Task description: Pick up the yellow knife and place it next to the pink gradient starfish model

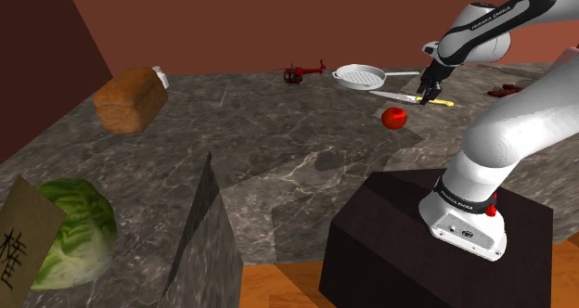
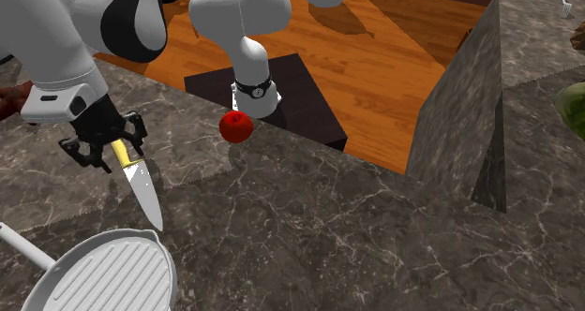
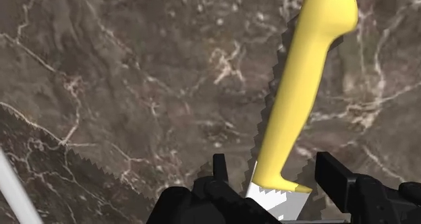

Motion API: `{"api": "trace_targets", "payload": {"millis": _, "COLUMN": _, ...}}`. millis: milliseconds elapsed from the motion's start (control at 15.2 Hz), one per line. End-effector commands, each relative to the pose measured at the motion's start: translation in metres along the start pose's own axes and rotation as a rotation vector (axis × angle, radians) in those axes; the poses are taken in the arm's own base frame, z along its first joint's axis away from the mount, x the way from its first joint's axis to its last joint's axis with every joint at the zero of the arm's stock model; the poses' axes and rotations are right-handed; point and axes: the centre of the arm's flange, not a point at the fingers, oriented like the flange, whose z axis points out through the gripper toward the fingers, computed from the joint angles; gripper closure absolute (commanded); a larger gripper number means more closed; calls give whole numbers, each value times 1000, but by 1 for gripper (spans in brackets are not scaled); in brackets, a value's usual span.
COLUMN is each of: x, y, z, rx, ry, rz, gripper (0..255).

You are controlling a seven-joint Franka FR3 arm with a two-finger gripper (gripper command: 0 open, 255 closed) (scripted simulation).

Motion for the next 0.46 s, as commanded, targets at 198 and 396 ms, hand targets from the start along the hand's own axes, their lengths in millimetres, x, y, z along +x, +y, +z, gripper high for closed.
{"api": "trace_targets", "payload": {"millis": 198, "x": 2, "y": 3, "z": -15, "rx": 2, "ry": -2, "rz": -1, "gripper": 255}}
{"api": "trace_targets", "payload": {"millis": 396, "x": 4, "y": 6, "z": -30, "rx": 2, "ry": -2, "rz": -1, "gripper": 255}}
